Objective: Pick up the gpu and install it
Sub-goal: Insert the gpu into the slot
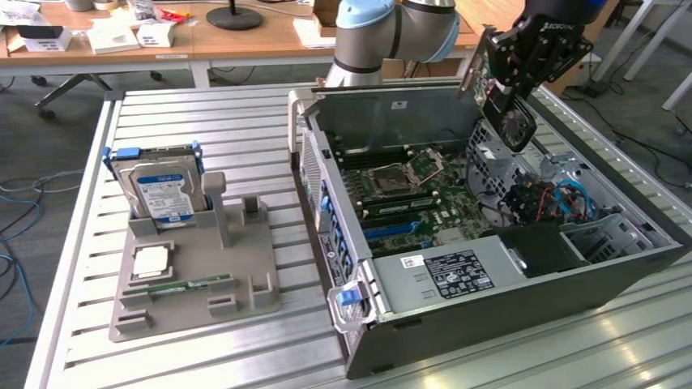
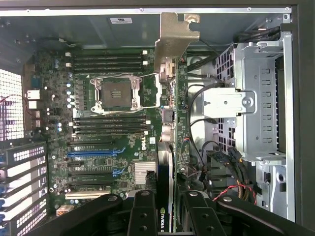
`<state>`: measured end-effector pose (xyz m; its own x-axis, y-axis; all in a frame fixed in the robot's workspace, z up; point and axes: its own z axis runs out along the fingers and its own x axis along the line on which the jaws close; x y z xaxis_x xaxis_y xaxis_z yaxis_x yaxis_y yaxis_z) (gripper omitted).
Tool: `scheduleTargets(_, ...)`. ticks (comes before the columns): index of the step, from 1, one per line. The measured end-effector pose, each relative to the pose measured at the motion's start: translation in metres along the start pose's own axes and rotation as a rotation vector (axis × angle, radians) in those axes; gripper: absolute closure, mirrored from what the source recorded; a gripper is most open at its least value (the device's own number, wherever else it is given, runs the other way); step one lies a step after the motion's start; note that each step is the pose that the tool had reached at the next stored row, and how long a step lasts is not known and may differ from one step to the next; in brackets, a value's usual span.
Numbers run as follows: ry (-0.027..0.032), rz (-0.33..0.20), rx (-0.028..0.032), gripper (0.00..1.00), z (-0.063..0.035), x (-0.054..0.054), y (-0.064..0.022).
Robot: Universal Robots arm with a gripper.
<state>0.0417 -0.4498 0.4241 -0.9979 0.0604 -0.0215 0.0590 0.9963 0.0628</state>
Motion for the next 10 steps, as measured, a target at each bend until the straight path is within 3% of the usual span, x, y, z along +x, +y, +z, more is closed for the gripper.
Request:
scheduleTargets(4, 0.0014, -0.022, -0.0004, 0.74, 0.0002, 0.0000, 0.0000)
scheduleTargets(10, 0.0079, -0.126, -0.0025, 0.74, 0.0010, 0.0000, -0.0001)
